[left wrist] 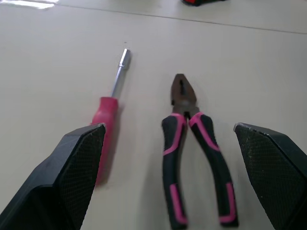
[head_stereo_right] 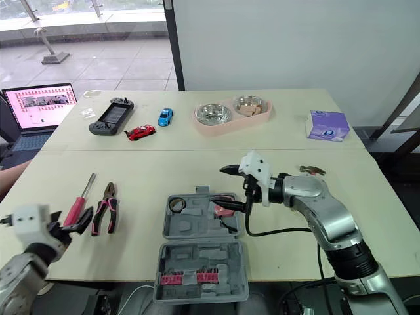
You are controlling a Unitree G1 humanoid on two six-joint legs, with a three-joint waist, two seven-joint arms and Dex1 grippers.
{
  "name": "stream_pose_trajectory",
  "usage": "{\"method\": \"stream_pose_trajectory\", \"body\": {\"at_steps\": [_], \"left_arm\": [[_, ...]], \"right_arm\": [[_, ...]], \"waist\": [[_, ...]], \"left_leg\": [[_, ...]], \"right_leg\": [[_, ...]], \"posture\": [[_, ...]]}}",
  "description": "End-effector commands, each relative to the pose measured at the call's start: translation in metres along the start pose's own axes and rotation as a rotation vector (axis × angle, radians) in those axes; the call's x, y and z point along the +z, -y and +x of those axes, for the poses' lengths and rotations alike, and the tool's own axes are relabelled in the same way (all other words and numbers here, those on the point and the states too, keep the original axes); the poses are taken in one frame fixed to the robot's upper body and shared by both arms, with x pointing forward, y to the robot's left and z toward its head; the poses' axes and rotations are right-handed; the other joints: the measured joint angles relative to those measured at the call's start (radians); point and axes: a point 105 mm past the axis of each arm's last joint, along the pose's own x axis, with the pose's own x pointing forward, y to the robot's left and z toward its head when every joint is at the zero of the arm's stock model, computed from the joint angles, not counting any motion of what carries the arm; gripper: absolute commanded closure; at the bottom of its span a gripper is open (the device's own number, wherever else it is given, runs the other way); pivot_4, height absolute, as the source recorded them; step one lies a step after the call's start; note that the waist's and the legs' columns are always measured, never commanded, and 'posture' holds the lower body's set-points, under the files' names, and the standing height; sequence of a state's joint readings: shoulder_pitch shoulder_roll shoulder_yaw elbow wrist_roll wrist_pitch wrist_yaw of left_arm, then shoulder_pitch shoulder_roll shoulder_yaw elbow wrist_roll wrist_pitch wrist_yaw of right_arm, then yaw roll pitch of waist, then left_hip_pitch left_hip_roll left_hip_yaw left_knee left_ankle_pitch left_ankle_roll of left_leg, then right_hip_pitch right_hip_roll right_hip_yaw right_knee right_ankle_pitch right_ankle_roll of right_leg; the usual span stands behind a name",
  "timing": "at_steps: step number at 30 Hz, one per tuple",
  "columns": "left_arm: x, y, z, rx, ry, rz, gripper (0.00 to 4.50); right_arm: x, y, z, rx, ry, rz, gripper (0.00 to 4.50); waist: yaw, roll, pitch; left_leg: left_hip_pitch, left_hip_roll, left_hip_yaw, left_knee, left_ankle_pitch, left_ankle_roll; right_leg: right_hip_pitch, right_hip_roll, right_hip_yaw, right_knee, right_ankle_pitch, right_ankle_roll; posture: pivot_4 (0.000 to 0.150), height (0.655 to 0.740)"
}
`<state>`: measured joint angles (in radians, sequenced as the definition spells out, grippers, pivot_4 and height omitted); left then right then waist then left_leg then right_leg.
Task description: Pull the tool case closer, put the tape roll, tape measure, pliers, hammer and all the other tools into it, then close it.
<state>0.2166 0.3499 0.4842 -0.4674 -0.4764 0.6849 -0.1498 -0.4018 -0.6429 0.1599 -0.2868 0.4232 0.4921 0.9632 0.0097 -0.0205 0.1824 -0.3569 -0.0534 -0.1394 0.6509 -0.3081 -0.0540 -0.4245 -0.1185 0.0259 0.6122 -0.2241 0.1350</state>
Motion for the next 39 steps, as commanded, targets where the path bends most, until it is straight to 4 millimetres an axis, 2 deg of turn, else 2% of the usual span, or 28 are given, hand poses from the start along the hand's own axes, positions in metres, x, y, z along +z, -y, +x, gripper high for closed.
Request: {"method": "stream_pose_trajectory", "body": {"at_steps": [1, 6, 11, 15, 19, 24, 27, 29, 30, 35, 38, 39], "left_arm": [[0.001, 0.0, 0.015, 0.037, -0.048, 0.032, 0.0], [-0.01, 0.009, 0.037, 0.015, -0.115, 0.042, 0.0], [-0.02, 0.016, 0.05, 0.002, -0.153, 0.005, 0.0], [-0.034, 0.018, 0.056, 0.003, -0.199, -0.017, 0.0], [-0.057, 0.021, 0.061, -0.004, -0.297, -0.047, 0.0], [-0.063, 0.02, 0.062, -0.001, -0.319, -0.044, 0.0], [-0.062, 0.02, 0.063, -0.005, -0.31, -0.047, 0.84], [-0.063, 0.022, 0.063, -0.023, -0.312, -0.047, 1.84], [-0.063, 0.022, 0.063, -0.03, -0.312, -0.049, 2.06], [-0.056, 0.018, 0.065, -0.045, -0.294, -0.037, 2.06], [-0.036, 0.017, 0.066, -0.078, -0.24, -0.005, 2.06], [-0.024, 0.02, 0.064, -0.128, -0.215, 0.031, 2.06]], "right_arm": [[0.011, -0.002, 0.001, 0.023, 0.024, -0.034, 0.06], [0.013, -0.004, 0.002, 0.031, 0.025, -0.039, 0.06], [0.015, -0.004, 0.001, 0.019, 0.026, -0.031, 0.06], [0.015, -0.004, -0.002, 0.005, 0.016, -0.025, 0.06], [0.017, -0.002, -0.003, -0.018, 0.007, -0.017, 0.06], [0.015, -0.002, -0.004, -0.03, -0.019, 0.008, 0.06], [0.013, -0.003, -0.004, -0.034, -0.032, 0.02, 0.0], [0.011, -0.002, -0.004, -0.042, -0.042, 0.02, 0.0], [0.01, -0.002, -0.004, -0.043, -0.046, 0.02, 0.0], [0.007, -0.002, -0.004, -0.055, -0.052, 0.025, 0.0], [0.007, -0.002, -0.004, -0.063, -0.053, 0.021, 0.0], [0.007, -0.002, -0.005, -0.067, -0.055, 0.015, 0.0]], "waist": [[0.0, 0.0, 0.0], [-0.006, 0.0, 0.0], [-0.005, 0.0, 0.0], [-0.004, 0.0, 0.0], [0.0, 0.003, -0.002], [0.0, 0.013, -0.008], [0.0, 0.015, -0.009], [0.0, 0.015, -0.009], [0.0, 0.015, -0.009], [0.002, 0.016, -0.009], [0.0, 0.016, -0.009], [0.0, 0.015, -0.009]], "left_leg": [[0.0, 0.0, 0.0, 0.0, 0.0, 0.0], [0.0, 0.0, 0.0, 0.0, 0.0, -0.001], [0.0, 0.0, 0.0, 0.0, 0.0, -0.001], [0.0, 0.0, 0.0, 0.0, 0.001, -0.001], [0.001, 0.0, 0.0, 0.0, 0.001, -0.001], [0.001, 0.0, 0.0, 0.0, 0.001, -0.002], [0.001, 0.0, 0.0, 0.0, 0.001, -0.002], [0.001, 0.0, 0.0, 0.0, 0.001, -0.002], [0.001, 0.0, 0.0, 0.0, 0.001, -0.002], [0.001, 0.0, 0.0, 0.0, 0.001, -0.002], [0.001, 0.0, 0.0, 0.0, 0.001, -0.002], [0.001, 0.0, 0.0, 0.0, 0.001, -0.002]], "right_leg": [[0.0, 0.0, 0.0, 0.0, 0.0, 0.0], [0.0, 0.0, 0.0, 0.0, 0.0, 0.0], [0.0, 0.0, 0.0, 0.0, 0.0, 0.0], [0.0, 0.0, 0.0, 0.0, 0.0, 0.0], [0.0, 0.0, 0.0, 0.001, 0.0, 0.0], [0.0, 0.0, 0.0, 0.001, 0.0, 0.0], [0.0, 0.0, 0.0, 0.002, 0.0, 0.0], [0.0, 0.0, 0.0, 0.002, 0.0, 0.0], [0.0, 0.0, 0.0, 0.001, 0.0, 0.0], [0.0, 0.0, 0.0, 0.001, 0.0, 0.0], [0.0, 0.0, 0.0, 0.001, 0.0, 0.0], [0.0, 0.0, 0.0, 0.001, 0.0, 0.0]], "posture": [[0.15, 0.736], [0.15, 0.736], [0.15, 0.736], [0.15, 0.736], [0.15, 0.736], [0.15, 0.736], [0.15, 0.736], [0.15, 0.736], [0.15, 0.736], [0.15, 0.736], [0.15, 0.736], [0.15, 0.736]]}}
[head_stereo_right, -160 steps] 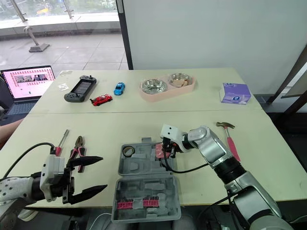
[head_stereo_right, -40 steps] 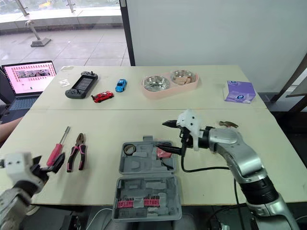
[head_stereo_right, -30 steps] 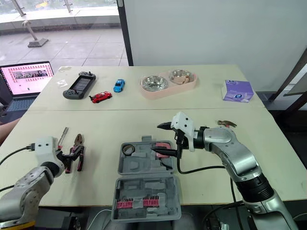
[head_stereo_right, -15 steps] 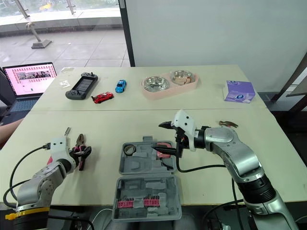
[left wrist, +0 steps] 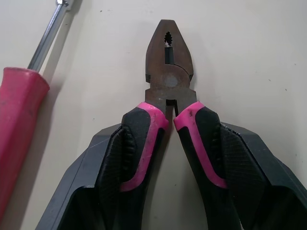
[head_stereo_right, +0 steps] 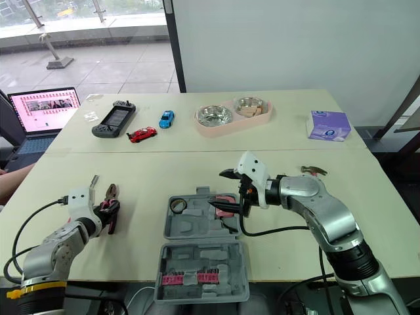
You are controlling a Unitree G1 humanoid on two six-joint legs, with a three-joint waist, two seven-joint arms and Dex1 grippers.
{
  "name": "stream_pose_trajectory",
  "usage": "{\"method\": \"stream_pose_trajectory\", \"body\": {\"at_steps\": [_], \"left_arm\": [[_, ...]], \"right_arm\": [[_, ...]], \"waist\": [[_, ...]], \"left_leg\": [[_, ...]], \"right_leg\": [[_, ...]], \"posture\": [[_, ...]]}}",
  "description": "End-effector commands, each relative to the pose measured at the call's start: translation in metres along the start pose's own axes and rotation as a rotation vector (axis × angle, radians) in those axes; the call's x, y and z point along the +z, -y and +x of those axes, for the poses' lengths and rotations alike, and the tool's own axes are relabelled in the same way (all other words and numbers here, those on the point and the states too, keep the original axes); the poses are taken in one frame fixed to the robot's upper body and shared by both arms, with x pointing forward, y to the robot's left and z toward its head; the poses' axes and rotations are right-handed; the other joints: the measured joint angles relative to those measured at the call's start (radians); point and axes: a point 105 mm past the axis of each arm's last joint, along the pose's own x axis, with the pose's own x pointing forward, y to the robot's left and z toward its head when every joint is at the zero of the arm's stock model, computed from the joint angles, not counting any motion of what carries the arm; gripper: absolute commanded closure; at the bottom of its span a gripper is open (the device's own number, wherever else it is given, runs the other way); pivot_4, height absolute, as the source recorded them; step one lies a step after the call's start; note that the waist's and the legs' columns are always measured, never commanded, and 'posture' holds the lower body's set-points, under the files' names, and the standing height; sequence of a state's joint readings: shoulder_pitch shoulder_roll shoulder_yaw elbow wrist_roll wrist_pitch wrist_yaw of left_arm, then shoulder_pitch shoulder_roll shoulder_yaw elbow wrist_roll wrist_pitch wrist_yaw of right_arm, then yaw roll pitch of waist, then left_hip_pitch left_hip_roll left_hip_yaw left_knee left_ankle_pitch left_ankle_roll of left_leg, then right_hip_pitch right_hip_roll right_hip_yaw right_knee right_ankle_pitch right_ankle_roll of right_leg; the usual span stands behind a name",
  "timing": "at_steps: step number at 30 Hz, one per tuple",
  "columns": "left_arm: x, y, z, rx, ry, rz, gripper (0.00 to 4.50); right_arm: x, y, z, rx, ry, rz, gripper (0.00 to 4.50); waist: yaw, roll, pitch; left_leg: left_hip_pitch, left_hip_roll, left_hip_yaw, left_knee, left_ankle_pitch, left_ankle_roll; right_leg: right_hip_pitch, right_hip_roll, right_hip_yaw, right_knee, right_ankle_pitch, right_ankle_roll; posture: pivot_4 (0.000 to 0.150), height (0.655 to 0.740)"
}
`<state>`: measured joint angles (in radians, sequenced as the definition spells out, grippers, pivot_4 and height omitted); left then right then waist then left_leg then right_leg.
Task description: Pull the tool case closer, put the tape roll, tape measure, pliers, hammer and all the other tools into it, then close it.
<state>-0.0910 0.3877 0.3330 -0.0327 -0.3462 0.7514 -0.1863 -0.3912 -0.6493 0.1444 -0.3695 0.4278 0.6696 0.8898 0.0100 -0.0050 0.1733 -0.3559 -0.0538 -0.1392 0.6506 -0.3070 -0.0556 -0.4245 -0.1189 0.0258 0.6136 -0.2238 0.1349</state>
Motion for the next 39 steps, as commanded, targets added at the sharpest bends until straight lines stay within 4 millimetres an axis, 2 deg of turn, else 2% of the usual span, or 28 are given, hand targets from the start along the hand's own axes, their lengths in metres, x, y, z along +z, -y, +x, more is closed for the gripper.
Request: {"method": "stream_pose_trajectory", "body": {"at_steps": [1, 3, 5, 8, 10, 12, 16, 19, 24, 28, 31, 39], "left_arm": [[0.022, 0.008, -0.011, -0.111, 0.034, 0.114, 2.06], [0.045, 0.02, -0.027, -0.238, 0.079, 0.278, 2.06], [0.056, 0.024, -0.042, -0.337, 0.061, 0.443, 2.06], [0.066, 0.028, -0.058, -0.462, 0.008, 0.585, 2.06], [0.069, 0.039, -0.07, -0.6, -0.045, 0.729, 2.06], [0.071, 0.052, -0.082, -0.744, -0.096, 0.856, 2.06], [0.075, 0.066, -0.089, -0.883, -0.141, 0.919, 2.06], [0.082, 0.085, -0.098, -1.031, -0.178, 1.017, 2.06], [0.093, 0.101, -0.087, -1.094, -0.165, 1.086, 2.06], [0.095, 0.112, -0.081, -1.137, -0.155, 1.109, 2.06], [0.093, 0.115, -0.075, -1.136, -0.148, 1.151, 2.06], [0.094, 0.127, -0.074, -1.166, -0.12, 1.163, 2.06]], "right_arm": [[0.013, 0.0, -0.005, -0.017, 0.023, -0.069, 0.0], [0.016, 0.002, -0.009, -0.028, 0.024, -0.086, 0.0], [0.018, 0.003, -0.009, -0.023, 0.011, -0.108, 0.0], [0.015, 0.001, -0.008, 0.011, -0.054, -0.15, 0.0], [0.016, -0.002, -0.003, 0.055, -0.101, -0.198, 0.0], [0.022, -0.005, 0.007, 0.094, -0.131, -0.239, 0.0], [0.031, -0.006, 0.023, 0.116, -0.153, -0.296, 0.0], [0.045, -0.019, 0.055, 0.175, -0.157, -0.305, 0.0], [0.047, -0.036, 0.081, 0.255, -0.215, -0.348, 0.0], [0.054, -0.038, 0.096, 0.249, -0.226, -0.356, 0.0], [0.057, -0.038, 0.1, 0.245, -0.23, -0.356, 0.0], [0.053, -0.037, 0.109, 0.24, -0.263, -0.353, 0.0]], "waist": [[-0.001, -0.003, 0.002], [-0.004, -0.008, 0.004], [-0.006, -0.011, 0.006], [-0.012, -0.01, 0.007], [-0.02, -0.011, 0.008], [-0.026, -0.011, 0.01], [-0.03, -0.01, 0.012], [-0.033, -0.011, 0.013], [-0.027, -0.011, 0.013], [-0.032, -0.012, 0.013], [-0.035, -0.012, 0.013], [-0.057, -0.012, 0.013]], "left_leg": [[0.0, 0.0, 0.0, 0.0, 0.0, 0.0], [-0.002, 0.0, -0.001, 0.0, 0.0, 0.0], [-0.003, 0.001, -0.001, 0.0, 0.0, 0.0], [-0.003, 0.0, 0.0, -0.001, 0.0, 0.0], [-0.003, 0.0, 0.0, -0.002, 0.0, 0.0], [-0.002, 0.001, 0.0, -0.002, 0.0, 0.0], [-0.003, 0.001, 0.0, -0.002, 0.0, 0.0], [-0.003, 0.001, 0.0, -0.002, 0.0, 0.0], [-0.005, 0.001, 0.0, -0.002, 0.0, 0.0], [-0.01, 0.001, -0.001, 0.0, 0.0, -0.001], [-0.019, 0.001, -0.001, 0.001, 0.006, -0.01], [-0.019, 0.001, -0.002, 0.001, 0.005, -0.009]], "right_leg": [[0.0, 0.0, 0.0, 0.0, 0.0, 0.0], [-0.002, 0.0, -0.001, 0.0, 0.0, 0.0], [-0.003, 0.0, -0.001, 0.0, 0.0, 0.0], [-0.003, 0.0, 0.0, -0.001, 0.0, 0.0], [-0.003, 0.0, 0.0, -0.001, 0.0, -0.001], [-0.003, 0.0, -0.001, -0.001, 0.0, 0.0], [-0.003, 0.001, -0.001, -0.001, 0.0, 0.0], [-0.005, 0.001, -0.001, 0.0, 0.0, 0.0], [-0.006, 0.002, -0.001, 0.001, 0.0, -0.001], [-0.009, 0.001, -0.001, 0.001, 0.001, -0.001], [-0.02, 0.002, -0.001, 0.004, 0.002, 0.0], [-0.02, 0.002, -0.001, 0.005, 0.002, 0.0]], "posture": [[0.15, 0.736], [0.15, 0.736], [0.15, 0.736], [0.15, 0.736], [0.15, 0.736], [0.15, 0.736], [0.15, 0.736], [0.15, 0.736], [0.15, 0.736], [0.15, 0.736], [0.15, 0.736], [0.15, 0.736]]}}
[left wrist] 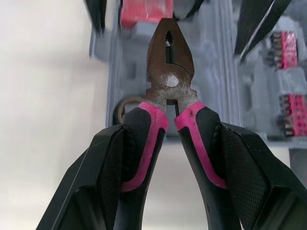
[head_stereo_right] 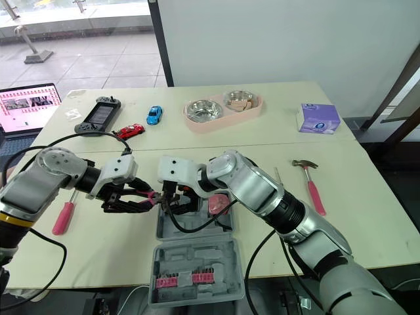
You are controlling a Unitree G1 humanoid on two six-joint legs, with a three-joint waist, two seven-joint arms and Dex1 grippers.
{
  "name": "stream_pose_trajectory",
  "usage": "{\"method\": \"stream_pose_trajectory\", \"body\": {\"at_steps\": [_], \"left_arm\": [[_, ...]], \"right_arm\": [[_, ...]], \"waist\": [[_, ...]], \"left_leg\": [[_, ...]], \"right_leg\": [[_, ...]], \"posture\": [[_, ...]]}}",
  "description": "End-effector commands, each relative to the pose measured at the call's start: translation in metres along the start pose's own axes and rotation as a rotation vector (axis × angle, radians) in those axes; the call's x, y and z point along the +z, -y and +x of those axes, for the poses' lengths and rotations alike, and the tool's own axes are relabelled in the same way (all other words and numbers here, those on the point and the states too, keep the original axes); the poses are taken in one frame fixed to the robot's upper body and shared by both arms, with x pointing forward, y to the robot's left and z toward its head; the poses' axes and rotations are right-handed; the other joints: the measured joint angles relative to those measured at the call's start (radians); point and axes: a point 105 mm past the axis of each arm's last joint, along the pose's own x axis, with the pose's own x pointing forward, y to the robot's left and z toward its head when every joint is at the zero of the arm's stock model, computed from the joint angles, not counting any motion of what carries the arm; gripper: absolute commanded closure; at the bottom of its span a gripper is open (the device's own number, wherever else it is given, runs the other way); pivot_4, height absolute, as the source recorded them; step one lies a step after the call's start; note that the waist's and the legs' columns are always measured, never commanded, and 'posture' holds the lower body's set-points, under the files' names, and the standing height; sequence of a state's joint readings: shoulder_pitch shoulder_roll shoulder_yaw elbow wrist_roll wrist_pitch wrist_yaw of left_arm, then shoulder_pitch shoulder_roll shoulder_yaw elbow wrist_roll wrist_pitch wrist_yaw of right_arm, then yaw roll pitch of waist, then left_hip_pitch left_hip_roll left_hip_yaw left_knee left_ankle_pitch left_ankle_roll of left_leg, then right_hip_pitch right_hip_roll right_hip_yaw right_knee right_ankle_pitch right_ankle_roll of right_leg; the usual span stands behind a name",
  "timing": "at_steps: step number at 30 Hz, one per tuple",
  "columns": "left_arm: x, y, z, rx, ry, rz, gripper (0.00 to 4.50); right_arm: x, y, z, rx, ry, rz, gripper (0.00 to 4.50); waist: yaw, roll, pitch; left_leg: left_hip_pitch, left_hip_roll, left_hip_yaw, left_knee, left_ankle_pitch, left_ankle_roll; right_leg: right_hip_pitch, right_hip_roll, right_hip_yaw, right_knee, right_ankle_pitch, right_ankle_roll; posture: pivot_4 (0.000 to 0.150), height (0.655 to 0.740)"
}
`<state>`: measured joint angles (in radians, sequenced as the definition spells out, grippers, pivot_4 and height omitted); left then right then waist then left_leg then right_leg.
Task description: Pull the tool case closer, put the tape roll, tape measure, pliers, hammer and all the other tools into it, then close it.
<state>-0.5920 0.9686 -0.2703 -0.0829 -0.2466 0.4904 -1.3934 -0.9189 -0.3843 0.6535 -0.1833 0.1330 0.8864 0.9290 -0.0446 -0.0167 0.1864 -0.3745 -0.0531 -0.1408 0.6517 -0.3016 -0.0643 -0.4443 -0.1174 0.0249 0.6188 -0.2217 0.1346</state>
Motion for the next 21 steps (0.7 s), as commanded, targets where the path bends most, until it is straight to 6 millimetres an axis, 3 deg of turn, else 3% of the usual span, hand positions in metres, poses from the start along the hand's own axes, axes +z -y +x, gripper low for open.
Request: {"method": "stream_pose_trajectory", "body": {"at_steps": [1, 14, 17, 21], "left_arm": [[0.01, -0.003, -0.004, 0.017, 0.002, 0.054, 2.06], [0.011, 0.001, -0.001, 0.024, -0.003, 0.08, 2.06], [0.011, 0.002, 0.001, 0.023, -0.001, 0.079, 2.06], [0.012, 0.003, 0.001, 0.023, 0.002, 0.08, 2.06]], "right_arm": [[0.01, 0.004, -0.001, -0.015, 0.012, -0.042, 0.0], [0.011, 0.008, 0.008, -0.011, 0.022, -0.025, 0.0], [0.011, 0.009, 0.01, -0.01, 0.022, -0.021, 0.86], [0.011, 0.009, 0.011, -0.008, 0.023, -0.017, 2.85]], "waist": [[-0.004, 0.0, 0.0], [-0.003, 0.0, 0.0], [-0.003, 0.0, 0.0], [-0.004, 0.0, 0.0]], "left_leg": [[0.0, 0.0, 0.0, 0.0, 0.0, 0.0], [0.001, 0.0, -0.001, 0.005, -0.001, 0.001], [0.001, 0.0, -0.001, 0.006, -0.001, 0.001], [0.001, 0.0, -0.001, 0.006, -0.001, 0.001]], "right_leg": [[0.0, 0.0, 0.0, 0.0, 0.0, 0.0], [-0.001, 0.0, 0.0, 0.01, 0.0, 0.0], [-0.001, 0.0, 0.0, 0.01, 0.0, 0.0], [-0.001, 0.0, 0.0, 0.01, 0.0, 0.0]], "posture": [[0.15, 0.736], [0.15, 0.736], [0.15, 0.736], [0.15, 0.736]]}}
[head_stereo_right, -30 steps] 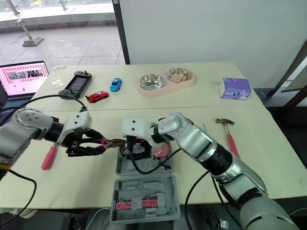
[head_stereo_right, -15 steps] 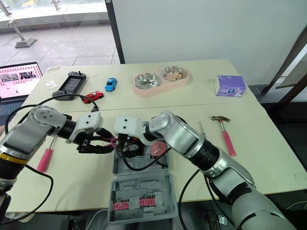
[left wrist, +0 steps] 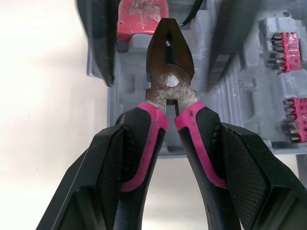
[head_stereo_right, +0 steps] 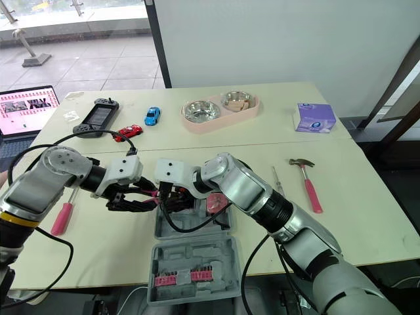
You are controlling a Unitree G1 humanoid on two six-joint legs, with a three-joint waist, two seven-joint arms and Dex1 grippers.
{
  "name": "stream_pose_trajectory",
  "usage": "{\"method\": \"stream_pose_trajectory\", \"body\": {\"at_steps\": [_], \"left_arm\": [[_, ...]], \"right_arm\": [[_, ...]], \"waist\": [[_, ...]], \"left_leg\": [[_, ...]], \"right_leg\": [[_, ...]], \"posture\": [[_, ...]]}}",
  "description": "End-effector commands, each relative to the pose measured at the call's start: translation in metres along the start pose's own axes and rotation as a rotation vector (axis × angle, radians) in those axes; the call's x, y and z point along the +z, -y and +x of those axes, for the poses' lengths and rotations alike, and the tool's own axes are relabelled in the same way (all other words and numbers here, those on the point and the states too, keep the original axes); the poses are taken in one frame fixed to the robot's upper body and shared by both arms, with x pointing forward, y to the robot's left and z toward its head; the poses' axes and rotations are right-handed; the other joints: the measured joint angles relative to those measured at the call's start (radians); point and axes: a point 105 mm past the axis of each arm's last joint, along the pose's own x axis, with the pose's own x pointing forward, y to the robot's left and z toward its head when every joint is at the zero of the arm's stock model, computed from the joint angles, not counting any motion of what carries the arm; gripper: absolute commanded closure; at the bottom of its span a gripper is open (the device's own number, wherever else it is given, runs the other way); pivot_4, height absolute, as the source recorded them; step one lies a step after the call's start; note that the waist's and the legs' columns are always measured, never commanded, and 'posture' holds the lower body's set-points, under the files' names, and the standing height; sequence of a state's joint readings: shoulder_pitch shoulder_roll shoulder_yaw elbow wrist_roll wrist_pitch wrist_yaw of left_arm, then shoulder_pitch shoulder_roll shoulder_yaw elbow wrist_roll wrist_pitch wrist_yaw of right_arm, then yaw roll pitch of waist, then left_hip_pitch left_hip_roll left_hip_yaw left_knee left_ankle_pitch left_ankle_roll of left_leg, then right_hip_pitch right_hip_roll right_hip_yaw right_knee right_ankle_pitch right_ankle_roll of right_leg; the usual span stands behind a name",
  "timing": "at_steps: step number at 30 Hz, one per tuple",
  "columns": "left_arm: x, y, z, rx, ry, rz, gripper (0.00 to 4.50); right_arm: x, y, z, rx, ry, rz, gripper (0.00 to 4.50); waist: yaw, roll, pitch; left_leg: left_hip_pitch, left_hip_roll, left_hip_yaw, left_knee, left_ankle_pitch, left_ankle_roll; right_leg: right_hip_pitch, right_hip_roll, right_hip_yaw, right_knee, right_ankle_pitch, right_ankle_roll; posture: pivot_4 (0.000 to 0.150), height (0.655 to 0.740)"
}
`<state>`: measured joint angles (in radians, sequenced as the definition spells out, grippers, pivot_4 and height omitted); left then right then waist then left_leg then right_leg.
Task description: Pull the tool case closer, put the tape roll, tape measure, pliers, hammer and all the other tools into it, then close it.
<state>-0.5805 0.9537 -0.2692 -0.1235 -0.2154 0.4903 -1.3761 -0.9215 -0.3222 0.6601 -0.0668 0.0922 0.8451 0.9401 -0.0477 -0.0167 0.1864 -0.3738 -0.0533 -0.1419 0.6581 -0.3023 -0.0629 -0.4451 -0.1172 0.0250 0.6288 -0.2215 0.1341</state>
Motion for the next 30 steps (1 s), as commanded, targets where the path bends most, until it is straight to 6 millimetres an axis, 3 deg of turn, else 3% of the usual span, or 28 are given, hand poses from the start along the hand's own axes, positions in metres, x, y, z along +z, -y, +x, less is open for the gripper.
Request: {"method": "stream_pose_trajectory", "body": {"at_steps": [1, 2, 12, 16, 17, 20, 25, 30], "left_arm": [[0.009, 0.0, -0.004, 0.011, 0.014, 0.043, 2.06], [0.009, 0.0, -0.004, 0.012, 0.015, 0.043, 2.06], [0.008, -0.003, -0.003, 0.029, 0.029, 0.035, 2.06], [0.011, -0.005, -0.008, 0.04, 0.089, 0.005, 0.15], [0.012, -0.006, -0.011, 0.048, 0.1, 0.002, 0.0], [0.014, -0.008, -0.02, 0.079, 0.118, -0.002, 0.0], [0.007, -0.003, -0.058, 0.177, 0.172, -0.114, 0.0], [0.001, 0.011, -0.075, 0.26, 0.299, -0.18, 0.0]], "right_arm": [[0.017, 0.004, -0.003, -0.019, 0.036, -0.05, 3.38], [0.017, 0.004, -0.003, -0.019, 0.036, -0.05, 3.54], [0.019, 0.005, -0.001, -0.022, 0.044, -0.044, 3.53], [0.014, 0.007, -0.002, -0.025, 0.039, -0.041, 3.53], [0.012, 0.007, -0.004, -0.026, 0.036, -0.04, 3.53], [0.005, 0.01, -0.007, -0.033, 0.032, -0.033, 3.53], [-0.026, 0.014, -0.028, -0.043, -0.003, -0.04, 3.53], [-0.032, 0.005, -0.049, -0.022, -0.015, -0.062, 3.53]], "waist": [[-0.001, 0.0, 0.0], [0.0, 0.0, 0.0], [0.0, 0.0, 0.0], [0.001, 0.0, 0.0], [-0.001, 0.0, 0.0], [-0.002, 0.0, 0.0], [-0.001, 0.0, 0.0], [-0.001, 0.0, 0.0]], "left_leg": [[0.0, 0.0, 0.0, 0.0, 0.0, 0.0], [0.0, 0.0, 0.0, 0.0, 0.0, 0.0], [0.0, 0.0, 0.0, 0.001, 0.0, 0.0], [0.0, 0.0, 0.0, 0.001, 0.0, 0.0], [0.0, 0.0, 0.0, 0.002, 0.0, 0.0], [0.0, 0.0, 0.0, 0.002, 0.0, 0.0], [0.0, 0.0, 0.0, 0.003, -0.001, 0.001], [0.0, 0.0, 0.0, 0.003, -0.001, 0.002]], "right_leg": [[0.0, 0.0, 0.0, 0.0, 0.0, 0.0], [0.0, 0.0, 0.0, 0.0, 0.0, 0.0], [0.0, 0.0, 0.0, 0.001, 0.0, 0.0], [0.0, 0.0, 0.0, 0.001, 0.0, 0.0], [0.0, 0.0, 0.0, 0.001, 0.0, 0.0], [0.0, 0.0, 0.0, 0.001, 0.0, 0.0], [0.0, 0.0, 0.0, 0.001, 0.0, 0.0], [0.0, 0.0, 0.0, 0.001, 0.0, 0.0]], "posture": [[0.15, 0.736], [0.15, 0.736], [0.15, 0.736], [0.15, 0.736], [0.15, 0.736], [0.15, 0.736], [0.15, 0.736], [0.15, 0.736]]}}
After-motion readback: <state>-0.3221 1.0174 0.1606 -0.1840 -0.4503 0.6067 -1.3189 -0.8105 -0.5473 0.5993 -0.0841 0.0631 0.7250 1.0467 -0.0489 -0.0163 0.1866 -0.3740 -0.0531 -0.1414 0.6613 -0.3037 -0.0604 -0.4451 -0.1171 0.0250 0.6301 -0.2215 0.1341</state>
